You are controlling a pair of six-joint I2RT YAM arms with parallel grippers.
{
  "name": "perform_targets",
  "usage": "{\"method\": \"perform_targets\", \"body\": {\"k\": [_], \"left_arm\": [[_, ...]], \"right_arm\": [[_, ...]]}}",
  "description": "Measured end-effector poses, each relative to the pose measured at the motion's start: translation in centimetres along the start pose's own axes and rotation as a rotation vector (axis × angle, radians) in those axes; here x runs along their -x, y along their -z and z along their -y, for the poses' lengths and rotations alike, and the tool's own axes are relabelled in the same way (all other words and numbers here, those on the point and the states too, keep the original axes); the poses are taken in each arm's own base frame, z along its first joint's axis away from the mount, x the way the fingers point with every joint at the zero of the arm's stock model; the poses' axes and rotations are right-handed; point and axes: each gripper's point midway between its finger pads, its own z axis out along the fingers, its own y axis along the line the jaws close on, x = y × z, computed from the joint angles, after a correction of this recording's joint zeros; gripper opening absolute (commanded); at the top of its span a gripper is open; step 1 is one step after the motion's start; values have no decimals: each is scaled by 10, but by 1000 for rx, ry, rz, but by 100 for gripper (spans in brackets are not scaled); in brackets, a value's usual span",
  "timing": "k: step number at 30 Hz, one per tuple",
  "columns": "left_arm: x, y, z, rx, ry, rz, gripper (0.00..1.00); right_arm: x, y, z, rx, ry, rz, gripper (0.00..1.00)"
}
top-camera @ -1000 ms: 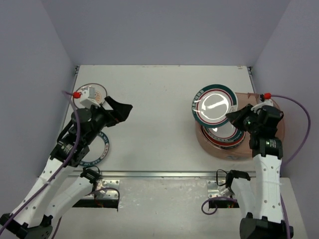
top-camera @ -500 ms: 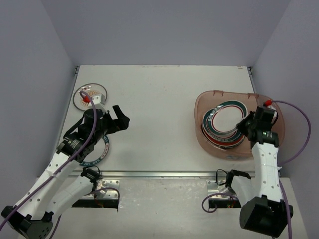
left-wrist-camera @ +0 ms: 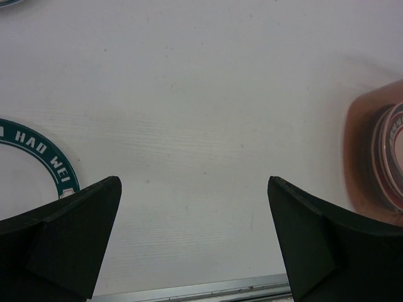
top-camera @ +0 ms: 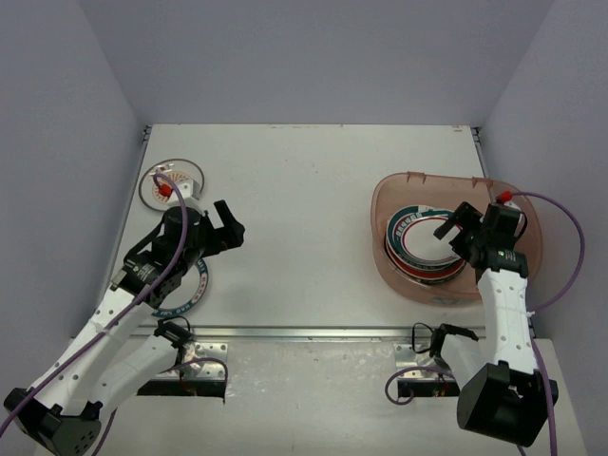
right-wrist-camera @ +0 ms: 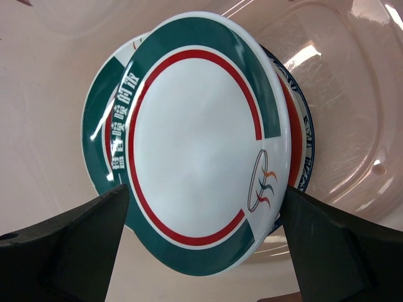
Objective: Place the plates into the plastic bin on the countertop
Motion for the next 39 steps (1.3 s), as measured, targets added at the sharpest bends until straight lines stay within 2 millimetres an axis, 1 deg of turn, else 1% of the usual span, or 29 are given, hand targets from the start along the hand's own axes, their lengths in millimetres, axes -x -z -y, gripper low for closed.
{"method": "perform_targets", "body": {"k": [3, 6, 8, 11, 14, 16, 19, 22, 24, 25, 26, 28, 30, 31, 33, 35, 37, 39], "left_arm": [[-3, -7, -9, 65, 36, -8, 100], [-7, -15, -16, 133, 99, -16, 100], [-10, -22, -18, 164, 137, -25, 100], [-18, -37, -16, 187, 174, -64, 100], [-29, -54, -11, 196, 190, -117, 100], [-35, -61, -9, 203, 196, -150, 100], [-33, -67, -3, 197, 209, -157, 100], [-22, -68, 2, 190, 222, -133, 100], [-12, -68, 1, 191, 239, -110, 100], [-6, -69, -2, 198, 256, -95, 100], [2, -70, -11, 217, 282, -76, 100], [19, -72, -34, 270, 342, -30, 100], [37, -72, -68, 338, 420, 19, 100], [47, -71, -86, 376, 461, 49, 100], [64, -67, -116, 445, 520, 114, 100], [81, -64, -137, 485, 566, 178, 100], [97, -69, -150, 494, 596, 228, 100], [108, -77, -164, 513, 627, 259, 100]], "right_arm": [[1, -1, 0, -3, 20, -12, 99], [-5, -5, 0, -1, 40, -49, 99], [-13, -8, 0, 5, 57, -89, 99], [-31, -12, -3, 4, 108, -170, 99], [-48, -16, -4, -29, 175, -245, 99], [-53, -16, -2, -71, 215, -267, 99], [-43, -13, 6, -145, 229, -228, 99], [-28, -6, 17, -231, 207, -163, 99], [-16, 2, 16, -250, 186, -126, 99], [-10, 6, 13, -241, 174, -107, 99], [-6, 10, 6, -212, 163, -90, 99], [1, 19, -11, -123, 142, -60, 99], [5, 31, -43, 65, 117, -20, 99], [5, 44, -62, 185, 104, -2, 99], [6, 76, -108, 460, 88, 10, 99], [4, 113, -149, 730, 91, -8, 99], [-5, 143, -175, 937, 112, -63, 99], [-18, 166, -185, 1066, 139, -120, 99]]}}
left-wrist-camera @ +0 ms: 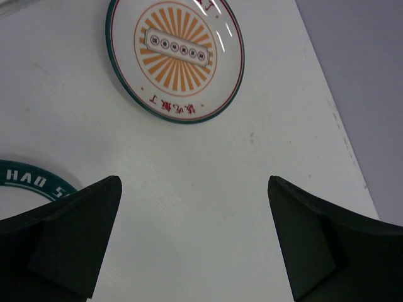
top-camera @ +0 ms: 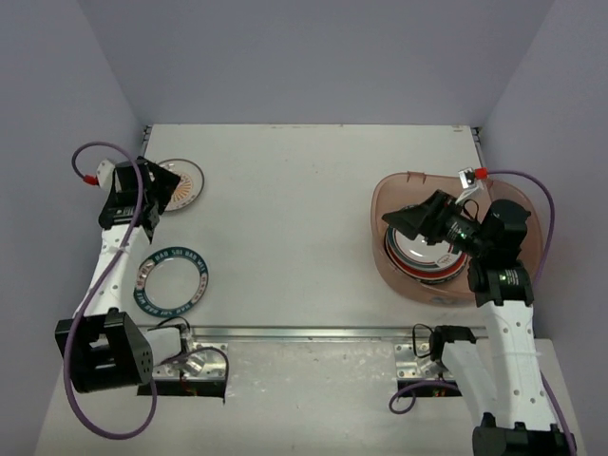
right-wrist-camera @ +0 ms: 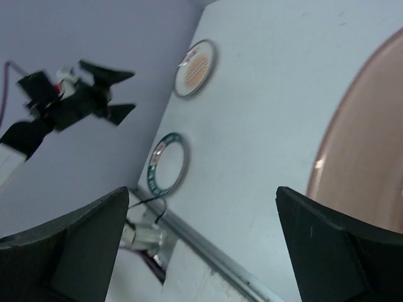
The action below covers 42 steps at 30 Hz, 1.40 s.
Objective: Place the plates into the plastic bin on the countertop
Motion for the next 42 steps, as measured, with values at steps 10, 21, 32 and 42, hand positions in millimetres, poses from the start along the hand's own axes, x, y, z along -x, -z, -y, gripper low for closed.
{"method": "perform_targets", "body": {"k": [10, 21, 32, 42], "left_arm": [[-26, -147, -97, 183, 352, -339, 100], [-25, -168, -86, 132, 238, -379, 99], [-30, -193, -84, 144, 213, -373, 16], [-39, -203, -69, 95, 199, -363, 0]], "right_arm": [[-41, 18, -56, 364, 26, -159, 99], [-56, 26, -60, 435, 28, -191, 99], [-55, 26, -61, 436, 29, -190, 99], [-50, 26, -65, 436, 52, -182, 99]]}}
